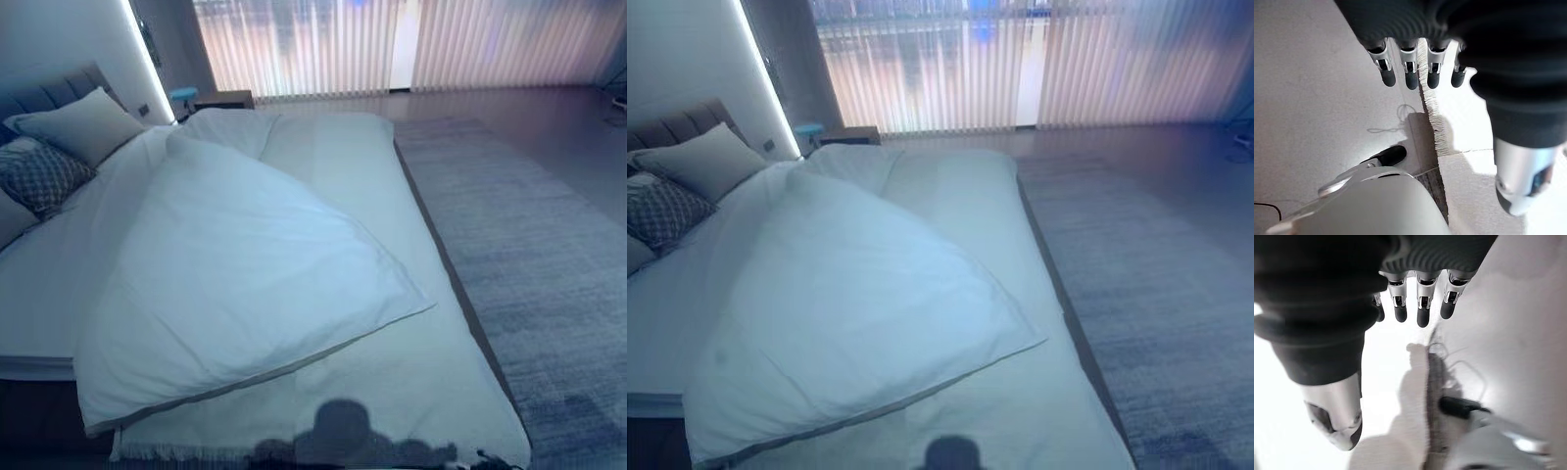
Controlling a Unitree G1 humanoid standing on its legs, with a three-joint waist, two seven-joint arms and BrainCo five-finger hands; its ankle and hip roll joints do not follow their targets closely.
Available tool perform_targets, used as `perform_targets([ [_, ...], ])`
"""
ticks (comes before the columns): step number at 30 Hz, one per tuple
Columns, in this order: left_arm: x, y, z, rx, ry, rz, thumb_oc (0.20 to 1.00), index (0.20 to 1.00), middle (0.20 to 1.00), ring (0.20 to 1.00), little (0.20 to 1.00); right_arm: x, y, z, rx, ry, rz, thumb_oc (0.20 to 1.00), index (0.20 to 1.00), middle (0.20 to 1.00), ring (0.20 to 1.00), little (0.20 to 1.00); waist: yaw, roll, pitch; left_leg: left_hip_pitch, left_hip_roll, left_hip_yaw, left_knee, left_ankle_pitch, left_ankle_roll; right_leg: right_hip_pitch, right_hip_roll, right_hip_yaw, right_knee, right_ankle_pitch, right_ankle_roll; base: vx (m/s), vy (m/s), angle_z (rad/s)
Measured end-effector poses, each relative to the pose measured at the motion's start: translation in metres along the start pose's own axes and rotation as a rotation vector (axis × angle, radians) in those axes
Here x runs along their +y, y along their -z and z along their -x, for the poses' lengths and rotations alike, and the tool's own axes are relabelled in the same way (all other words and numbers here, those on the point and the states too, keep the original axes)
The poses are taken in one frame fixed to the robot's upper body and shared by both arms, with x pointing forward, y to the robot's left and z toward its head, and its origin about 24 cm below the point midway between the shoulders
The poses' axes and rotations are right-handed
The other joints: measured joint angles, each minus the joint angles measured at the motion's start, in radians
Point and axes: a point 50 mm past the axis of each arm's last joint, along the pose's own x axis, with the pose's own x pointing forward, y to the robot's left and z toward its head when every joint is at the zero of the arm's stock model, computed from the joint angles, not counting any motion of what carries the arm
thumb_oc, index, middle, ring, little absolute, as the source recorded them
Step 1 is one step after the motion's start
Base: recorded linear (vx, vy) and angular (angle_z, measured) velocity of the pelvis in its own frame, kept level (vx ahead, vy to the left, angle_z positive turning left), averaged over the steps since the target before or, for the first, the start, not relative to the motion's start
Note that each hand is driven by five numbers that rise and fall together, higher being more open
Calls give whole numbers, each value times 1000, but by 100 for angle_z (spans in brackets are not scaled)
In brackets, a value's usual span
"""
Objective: Make the bed
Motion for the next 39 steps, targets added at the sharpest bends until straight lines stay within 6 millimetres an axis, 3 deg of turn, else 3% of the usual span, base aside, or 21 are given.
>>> perform_targets([
  [3,3,-22,-3,-57,-19,-4,1000,1000,1000,1000,1000,-1,-51,-5,-139,10,-75,1000,1000,1000,1000,1000,4,-3,48,-55,-6,1,7,15,7,-54,-6,1,0,22,4,-146,28,-4],
  [4,3,-34,-3,-91,-23,-9,1000,1000,1000,1000,1000,-2,-79,-6,-207,16,-147,1000,1000,1000,1000,1000,1,-2,66,-100,-10,0,13,20,11,-97,-10,1,0,34,7,-46,11,-1],
  [7,-2,-65,-3,-181,-15,16,1000,1000,1000,1000,1000,-5,-135,-1,-355,16,-335,1000,1000,1000,1000,1000,3,20,145,-129,-17,-11,-8,50,16,-127,-16,-13,0,48,6,-18,24,17],
  [14,-12,-69,-1,-199,-2,48,1000,1000,1000,1000,1000,9,-213,21,-532,-76,-692,1000,1000,1000,1000,1000,41,46,202,-206,-19,-26,-8,64,16,-197,-19,-34,1,57,3,16,10,7],
  [20,-9,-91,0,-261,-12,7,1000,1000,1000,1000,1000,-5,-285,51,-688,-121,-935,1000,1000,1000,1000,1000,62,45,258,-277,-19,-70,-7,81,14,-243,-22,-83,1,58,2,9,-11,24],
  [25,-9,-105,2,-304,-12,27,1000,1000,1000,1000,1000,-36,-327,74,-771,-61,-1027,1000,1000,1000,1000,1000,88,46,275,-355,-20,-110,-7,100,11,-300,-22,-126,1,58,3,-10,-23,27],
  [29,-10,-126,7,-378,-7,107,1000,1000,1000,1000,1000,-66,-361,104,-868,-36,-1141,1000,1000,1000,1000,1000,124,49,318,-430,-21,-152,-7,124,4,-355,-21,-167,1,59,1,-22,-10,27],
  [32,-11,-140,12,-437,2,159,1000,1000,1000,1000,1000,-80,-377,121,-921,-29,-1204,1000,1000,1000,1000,1000,147,49,351,-470,-20,-174,-7,135,1,-384,-20,-189,1,60,-1,2,-13,20],
  [37,-12,-149,15,-466,6,244,1000,1000,1000,1000,1000,-93,-393,142,-960,-39,-1336,1000,1000,1000,1000,1000,154,49,358,-553,-24,-208,-3,148,2,-449,-21,-214,1,60,-1,1,-28,20],
  [39,-12,-156,18,-489,9,263,1000,1000,1000,1000,1000,-106,-400,153,-983,-15,-1365,1000,1000,1000,1000,1000,163,49,359,-594,-24,-219,-3,158,0,-485,-21,-223,1,65,-7,4,-37,13],
])
